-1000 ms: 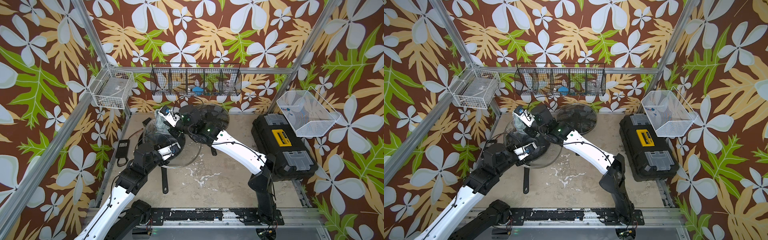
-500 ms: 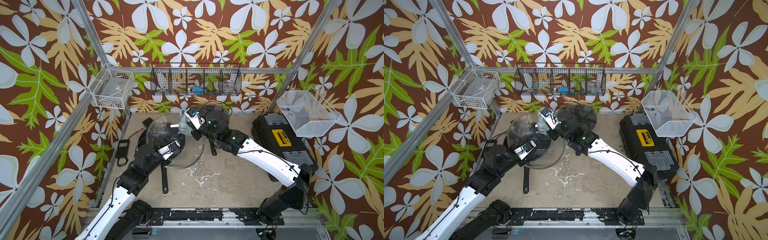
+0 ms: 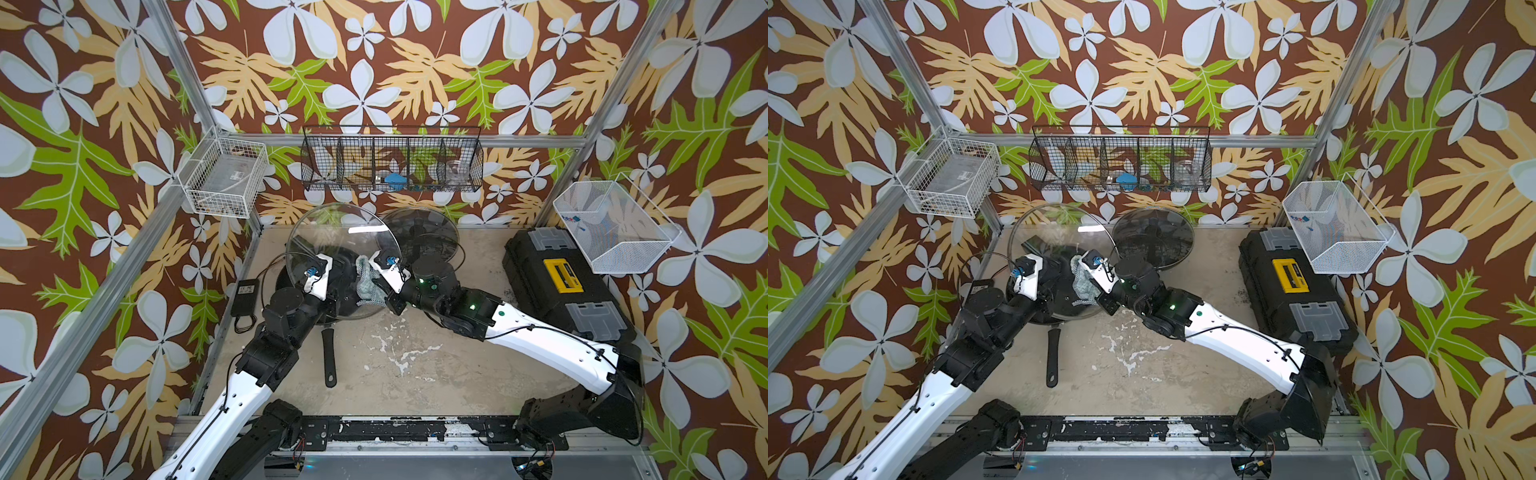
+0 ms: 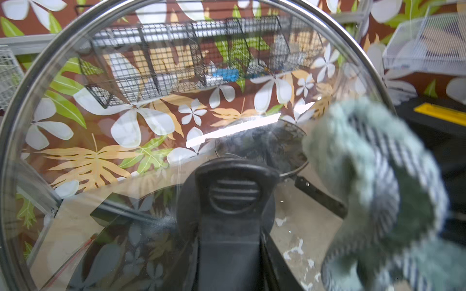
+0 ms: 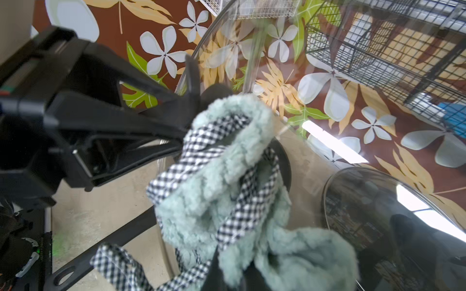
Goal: Wipe the pot lid with a cloth
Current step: Wipe the pot lid.
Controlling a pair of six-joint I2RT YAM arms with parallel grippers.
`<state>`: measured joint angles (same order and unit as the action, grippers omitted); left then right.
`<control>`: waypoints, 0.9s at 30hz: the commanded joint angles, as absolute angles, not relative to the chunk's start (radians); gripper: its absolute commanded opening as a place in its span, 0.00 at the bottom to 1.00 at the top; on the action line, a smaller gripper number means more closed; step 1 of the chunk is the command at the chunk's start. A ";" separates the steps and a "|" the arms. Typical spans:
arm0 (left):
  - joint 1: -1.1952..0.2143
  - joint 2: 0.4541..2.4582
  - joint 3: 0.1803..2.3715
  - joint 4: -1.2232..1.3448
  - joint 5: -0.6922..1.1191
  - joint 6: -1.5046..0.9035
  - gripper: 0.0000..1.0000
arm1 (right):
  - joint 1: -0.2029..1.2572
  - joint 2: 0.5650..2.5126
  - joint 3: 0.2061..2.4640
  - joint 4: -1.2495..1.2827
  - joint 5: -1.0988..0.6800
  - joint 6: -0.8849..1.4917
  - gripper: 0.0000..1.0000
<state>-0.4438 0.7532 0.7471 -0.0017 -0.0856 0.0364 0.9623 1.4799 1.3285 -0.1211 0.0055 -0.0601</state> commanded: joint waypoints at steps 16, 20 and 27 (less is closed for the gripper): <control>-0.443 0.744 0.771 0.204 -0.109 0.039 0.00 | 1.003 1.566 1.439 -0.136 0.197 -0.059 0.00; -0.443 0.728 0.761 0.174 -0.082 0.181 0.00 | 0.966 1.540 1.469 -0.142 0.202 -0.080 0.00; -0.443 0.714 0.787 0.056 0.053 0.450 0.00 | 0.949 1.595 1.615 -0.184 0.181 -0.131 0.00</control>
